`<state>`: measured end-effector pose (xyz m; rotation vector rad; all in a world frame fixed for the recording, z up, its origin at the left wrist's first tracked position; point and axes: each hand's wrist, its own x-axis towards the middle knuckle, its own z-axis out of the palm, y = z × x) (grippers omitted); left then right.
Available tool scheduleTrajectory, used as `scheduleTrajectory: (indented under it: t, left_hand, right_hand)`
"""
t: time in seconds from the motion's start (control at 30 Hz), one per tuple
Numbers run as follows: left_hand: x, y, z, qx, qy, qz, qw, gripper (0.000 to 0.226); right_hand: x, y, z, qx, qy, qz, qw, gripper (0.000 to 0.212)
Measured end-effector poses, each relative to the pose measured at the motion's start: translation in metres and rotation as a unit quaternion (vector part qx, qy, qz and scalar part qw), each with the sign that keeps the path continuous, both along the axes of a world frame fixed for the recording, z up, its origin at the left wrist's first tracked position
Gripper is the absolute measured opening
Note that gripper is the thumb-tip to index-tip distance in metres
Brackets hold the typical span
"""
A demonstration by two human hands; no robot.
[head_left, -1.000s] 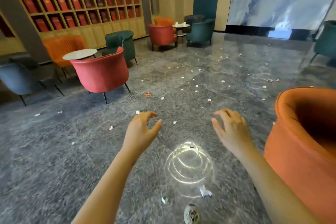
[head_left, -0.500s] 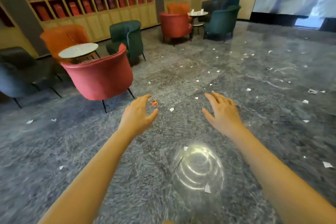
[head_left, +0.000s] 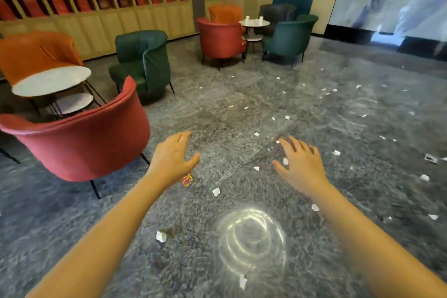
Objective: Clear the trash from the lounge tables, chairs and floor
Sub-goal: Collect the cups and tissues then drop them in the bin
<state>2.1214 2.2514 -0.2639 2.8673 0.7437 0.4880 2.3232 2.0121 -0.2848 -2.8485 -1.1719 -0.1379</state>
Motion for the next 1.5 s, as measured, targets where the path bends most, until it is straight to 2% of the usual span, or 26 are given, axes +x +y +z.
scheduleTrajectory:
  t: [0.23, 0.37, 0.43, 0.5, 0.63, 0.77, 0.9, 1.03, 1.3, 1.5]
  left_hand:
    - [0.233, 0.097, -0.014, -0.024, -0.019, -0.068, 0.997, 0.066]
    - [0.358, 0.154, -0.027, -0.089, -0.055, -0.066, 0.992, 0.065]
    - [0.418, 0.185, -0.025, -0.139, -0.087, -0.057, 0.985, 0.061]
    - [0.472, 0.215, -0.017, -0.163, -0.109, -0.057, 0.979, 0.056]
    - [0.560, 0.281, 0.003, -0.202, -0.141, -0.030, 0.969, 0.049]
    - [0.635, 0.369, 0.004, -0.267, -0.201, 0.036, 0.942, 0.037]
    - [0.725, 0.467, -0.024, -0.258, -0.227, 0.066, 0.937, 0.035]
    - [0.837, 0.559, -0.034, -0.270, -0.216, 0.085, 0.934, 0.038]
    - [1.096, 0.691, 0.005, -0.268, -0.181, 0.018, 0.946, 0.043]
    - [1.295, 0.772, -0.004, -0.277, -0.189, -0.022, 0.942, 0.042]
  right_hand:
    - [0.198, 0.078, 0.001, 0.097, 0.018, -0.067, 0.993, 0.065]
    - [0.320, 0.142, -0.008, 0.169, 0.068, -0.065, 0.981, 0.064]
    - [0.384, 0.180, -0.007, 0.251, 0.155, -0.050, 0.954, 0.059]
    - [0.442, 0.221, -0.001, 0.334, 0.240, -0.025, 0.911, 0.053]
    - [0.548, 0.314, 0.016, 0.431, 0.297, 0.001, 0.852, 0.039]
    - [0.653, 0.407, 0.008, 0.441, 0.328, 0.007, 0.835, 0.034]
    - [0.766, 0.493, -0.019, 0.420, 0.329, 0.018, 0.845, 0.035]
    - [0.879, 0.567, -0.024, 0.407, 0.338, -0.001, 0.848, 0.036]
    - [1.097, 0.669, 0.011, 0.437, 0.305, -0.043, 0.845, 0.036]
    - [1.273, 0.757, -0.002, 0.459, 0.278, -0.050, 0.842, 0.034]
